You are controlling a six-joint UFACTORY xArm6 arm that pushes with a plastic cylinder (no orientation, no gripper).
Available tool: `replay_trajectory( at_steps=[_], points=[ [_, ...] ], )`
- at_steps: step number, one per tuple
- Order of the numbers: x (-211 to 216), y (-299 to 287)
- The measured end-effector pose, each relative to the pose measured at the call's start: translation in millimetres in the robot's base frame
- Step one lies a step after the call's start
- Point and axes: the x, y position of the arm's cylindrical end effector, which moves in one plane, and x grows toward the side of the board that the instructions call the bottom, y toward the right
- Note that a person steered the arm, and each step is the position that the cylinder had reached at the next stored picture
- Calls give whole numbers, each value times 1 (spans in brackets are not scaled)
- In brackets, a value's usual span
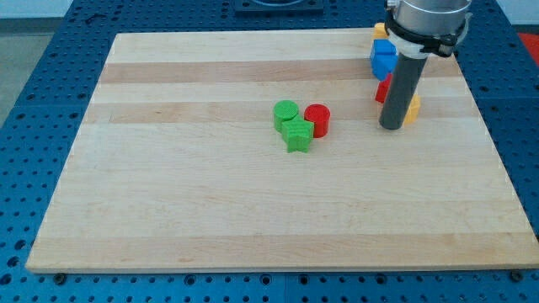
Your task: Slide the yellow hexagon along with the red star slightly up and left
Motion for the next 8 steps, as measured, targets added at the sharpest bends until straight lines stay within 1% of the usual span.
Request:
replay_trajectory(
  at_steps=[1,2,3,6,7,8],
  points=[
    [0,63],
    [-1,112],
    [-20,97],
    [-28,-11],
    [-36,-10],
    [-57,-8]
  ],
)
